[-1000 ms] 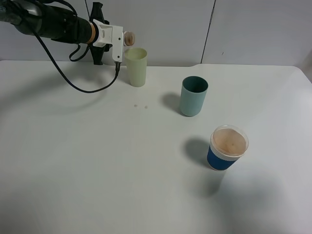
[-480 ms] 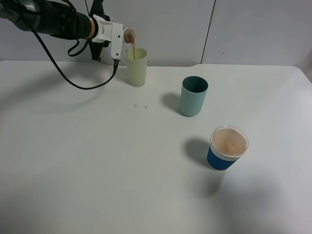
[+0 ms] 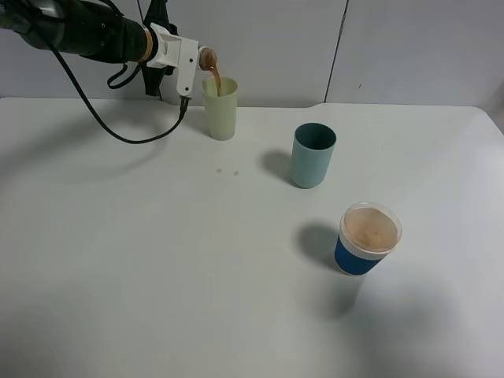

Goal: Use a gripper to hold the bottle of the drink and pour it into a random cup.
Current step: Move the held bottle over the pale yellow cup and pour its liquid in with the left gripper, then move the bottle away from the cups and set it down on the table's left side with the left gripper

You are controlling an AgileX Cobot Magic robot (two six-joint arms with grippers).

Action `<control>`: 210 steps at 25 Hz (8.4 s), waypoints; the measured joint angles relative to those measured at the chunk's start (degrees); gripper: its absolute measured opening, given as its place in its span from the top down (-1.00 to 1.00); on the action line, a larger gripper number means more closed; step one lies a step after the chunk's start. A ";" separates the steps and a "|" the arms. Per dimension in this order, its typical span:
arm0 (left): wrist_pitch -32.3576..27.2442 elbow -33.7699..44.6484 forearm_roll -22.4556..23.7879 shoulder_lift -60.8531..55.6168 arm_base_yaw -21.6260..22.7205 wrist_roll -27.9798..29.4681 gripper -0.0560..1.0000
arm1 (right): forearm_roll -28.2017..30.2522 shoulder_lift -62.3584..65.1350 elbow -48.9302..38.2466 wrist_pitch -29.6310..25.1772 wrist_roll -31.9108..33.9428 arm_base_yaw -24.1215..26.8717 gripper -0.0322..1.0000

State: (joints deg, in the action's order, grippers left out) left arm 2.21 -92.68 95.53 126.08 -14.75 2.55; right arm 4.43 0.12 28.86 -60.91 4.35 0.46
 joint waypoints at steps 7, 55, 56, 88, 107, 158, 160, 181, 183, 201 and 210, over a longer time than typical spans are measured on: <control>0.00 0.00 0.44 0.00 -0.05 -0.45 0.25 | 0.00 0.00 0.00 0.00 0.00 0.00 -1.00; -0.65 0.00 4.07 -0.05 -0.05 -3.39 0.25 | 0.00 0.00 0.00 0.00 0.00 0.00 -1.00; -0.65 0.00 4.07 -0.05 -0.05 -3.52 0.25 | 0.00 0.00 0.00 0.00 0.00 0.00 -1.00; -1.86 -0.55 4.13 -0.21 -0.26 -10.94 0.25 | 0.00 0.00 0.00 0.00 0.00 0.00 -1.00; -2.21 -3.99 4.08 -0.21 -1.26 -14.47 0.25 | 0.00 0.00 0.00 0.00 0.00 0.00 -1.00; 4.79 -4.38 -4.92 -3.36 0.43 24.38 0.25 | 0.00 0.00 0.00 0.00 0.00 0.00 -1.00; 6.12 -4.38 -7.78 -3.76 1.52 26.86 0.25 | 0.00 0.00 0.00 0.00 0.00 0.00 -1.00; 15.29 3.36 -47.73 -5.50 5.08 23.54 0.25 | 0.00 0.00 0.00 0.00 0.00 0.00 -1.00; 17.32 6.74 -52.03 -6.09 5.43 20.16 0.25 | 0.00 0.00 0.00 0.00 0.00 0.00 -1.00; 39.66 30.50 -82.36 -8.72 6.75 -1.19 0.25 | 0.00 0.00 0.00 0.00 0.00 0.00 -1.00; 48.81 42.20 -88.21 -8.77 6.80 -2.55 0.25 | 0.00 0.00 0.00 0.00 0.00 0.00 -1.00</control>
State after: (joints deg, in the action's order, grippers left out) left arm 51.02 -50.48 7.32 117.31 -7.95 0.00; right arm 4.43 0.12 28.86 -60.91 4.35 0.46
